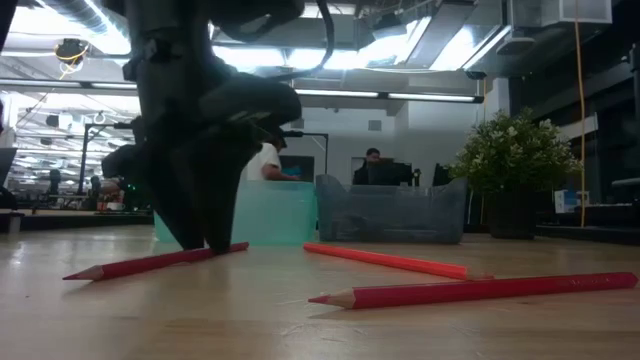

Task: Sort pens & pencils
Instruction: Put the left red colored pencil into the green bin

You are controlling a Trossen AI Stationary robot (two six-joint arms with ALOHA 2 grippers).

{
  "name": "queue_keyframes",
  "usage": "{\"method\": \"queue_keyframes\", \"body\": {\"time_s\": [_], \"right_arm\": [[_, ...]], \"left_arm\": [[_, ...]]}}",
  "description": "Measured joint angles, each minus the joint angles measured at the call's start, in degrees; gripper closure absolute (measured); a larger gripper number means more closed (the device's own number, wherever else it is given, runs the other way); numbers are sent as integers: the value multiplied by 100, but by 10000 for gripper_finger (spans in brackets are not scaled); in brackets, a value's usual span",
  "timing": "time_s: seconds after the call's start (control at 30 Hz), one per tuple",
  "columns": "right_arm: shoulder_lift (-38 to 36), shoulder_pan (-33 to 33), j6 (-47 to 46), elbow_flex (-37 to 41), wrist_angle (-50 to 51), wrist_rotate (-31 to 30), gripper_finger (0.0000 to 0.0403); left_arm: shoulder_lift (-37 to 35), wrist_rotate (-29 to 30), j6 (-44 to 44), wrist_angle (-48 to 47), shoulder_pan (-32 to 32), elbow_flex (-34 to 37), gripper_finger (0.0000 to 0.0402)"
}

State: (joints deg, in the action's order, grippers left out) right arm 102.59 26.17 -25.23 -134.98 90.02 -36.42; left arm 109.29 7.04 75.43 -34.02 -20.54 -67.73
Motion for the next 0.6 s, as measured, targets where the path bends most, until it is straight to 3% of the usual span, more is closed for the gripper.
{"method": "queue_keyframes", "body": {"time_s": [0.6], "right_arm": [[0,0,13,0,0,2,384]], "left_arm": [[189,-366,351,-318,0,-21,272]]}}
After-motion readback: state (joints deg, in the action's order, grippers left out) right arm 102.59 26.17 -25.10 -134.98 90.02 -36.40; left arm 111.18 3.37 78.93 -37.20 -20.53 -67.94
